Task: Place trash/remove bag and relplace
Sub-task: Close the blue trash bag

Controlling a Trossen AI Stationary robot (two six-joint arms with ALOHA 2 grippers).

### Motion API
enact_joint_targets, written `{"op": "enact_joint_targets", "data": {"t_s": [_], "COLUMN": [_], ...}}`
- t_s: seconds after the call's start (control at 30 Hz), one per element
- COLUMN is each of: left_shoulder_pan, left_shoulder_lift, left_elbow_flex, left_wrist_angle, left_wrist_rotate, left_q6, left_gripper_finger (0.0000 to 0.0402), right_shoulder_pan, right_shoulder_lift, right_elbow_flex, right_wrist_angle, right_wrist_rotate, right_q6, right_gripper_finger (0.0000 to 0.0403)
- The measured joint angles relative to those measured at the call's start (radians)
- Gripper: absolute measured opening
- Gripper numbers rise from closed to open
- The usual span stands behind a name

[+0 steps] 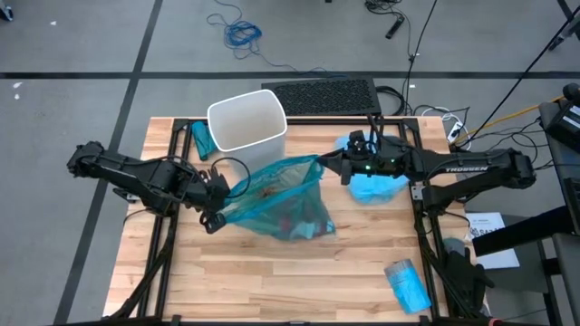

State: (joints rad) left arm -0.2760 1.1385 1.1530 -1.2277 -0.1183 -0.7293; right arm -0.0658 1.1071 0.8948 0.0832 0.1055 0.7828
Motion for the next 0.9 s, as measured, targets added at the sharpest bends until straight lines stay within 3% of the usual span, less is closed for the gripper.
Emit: {"op": "enact_joint_targets", "data": {"t_s": [0.33, 0.6, 0.73, 0.9], "left_shoulder_pan": [0.0, 0.003, 0.012, 0.057], "left_shoulder_lift": [-0.003, -0.009, -0.01, -0.01], "left_elbow_flex": [0.0, 0.014, 0.026, 0.027], "left_wrist_angle": [0.056, 0.159, 0.247, 0.458], "left_wrist_rotate": [-0.116, -0.361, -0.46, -0.489], "left_q6": [-0.018, -0.011, 0.073, 0.285], "left_gripper_finger": [0.0, 0.0, 0.0, 0.0], "right_shoulder_pan": [0.002, 0.081, 0.127, 0.171], "right_shoulder_lift": [-0.067, -0.063, -0.052, -0.026], "right_elbow_flex": [0.0, 0.0, 0.001, 0.001], "right_wrist_angle": [-0.131, -0.2, -0.202, -0.174], "right_wrist_rotate": [-0.026, -0.15, -0.225, -0.294], "right_q6": [0.017, 0.099, 0.148, 0.167], "right_gripper_finger": [0.0, 0.0, 0.0, 0.0]}}
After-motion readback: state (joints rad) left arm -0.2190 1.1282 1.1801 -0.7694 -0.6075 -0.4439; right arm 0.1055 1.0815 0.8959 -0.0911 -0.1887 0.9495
